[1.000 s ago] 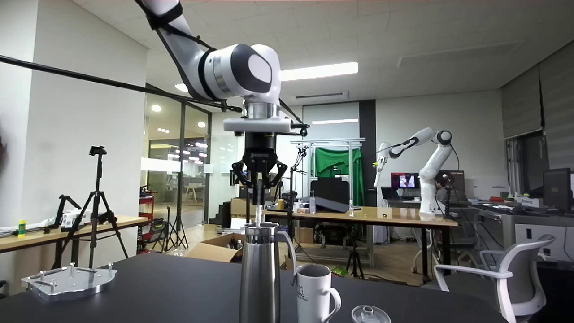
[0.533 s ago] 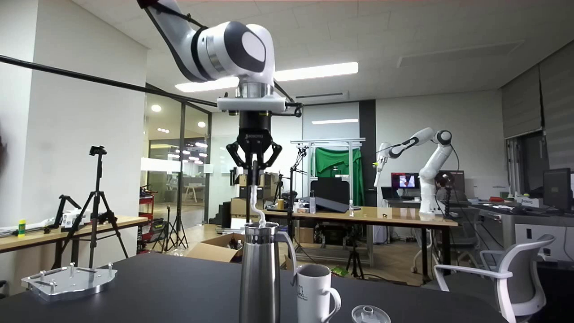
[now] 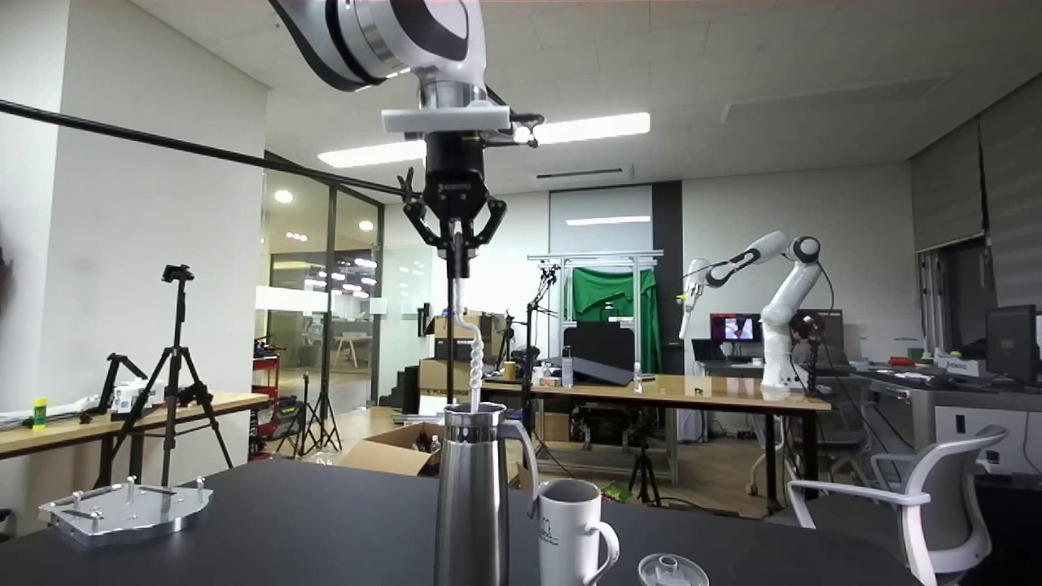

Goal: Use the object to stir the contents in the jug

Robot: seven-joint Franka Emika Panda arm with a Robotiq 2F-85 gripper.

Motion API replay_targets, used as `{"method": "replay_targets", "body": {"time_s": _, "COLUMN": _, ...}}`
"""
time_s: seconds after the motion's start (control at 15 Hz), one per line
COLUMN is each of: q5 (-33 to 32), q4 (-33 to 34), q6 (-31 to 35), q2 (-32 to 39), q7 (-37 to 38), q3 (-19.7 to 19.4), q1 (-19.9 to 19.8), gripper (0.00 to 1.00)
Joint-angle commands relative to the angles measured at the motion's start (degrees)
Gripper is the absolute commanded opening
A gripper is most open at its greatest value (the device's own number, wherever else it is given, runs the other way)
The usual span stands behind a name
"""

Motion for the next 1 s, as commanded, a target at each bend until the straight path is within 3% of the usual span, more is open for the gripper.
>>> {"method": "replay_targets", "body": {"time_s": 0.0, "q5": 0.15, "q4": -1.11, "q6": 1.94, "q2": 1.01, "q7": -0.53, "q3": -1.25, "q1": 0.34, "gripper": 0.04}}
{"method": "replay_targets", "body": {"time_s": 0.53, "q5": 2.22, "q4": -5.84, "q6": 9.23, "q2": 7.11, "q7": -3.12, "q3": -1.85, "q1": -0.43, "gripper": 0.04}}
{"method": "replay_targets", "body": {"time_s": 0.93, "q5": 2.43, "q4": -5.87, "q6": 8.46, "q2": 7.98, "q7": -3.30, "q3": -1.43, "q1": -0.77, "gripper": 0.04}}
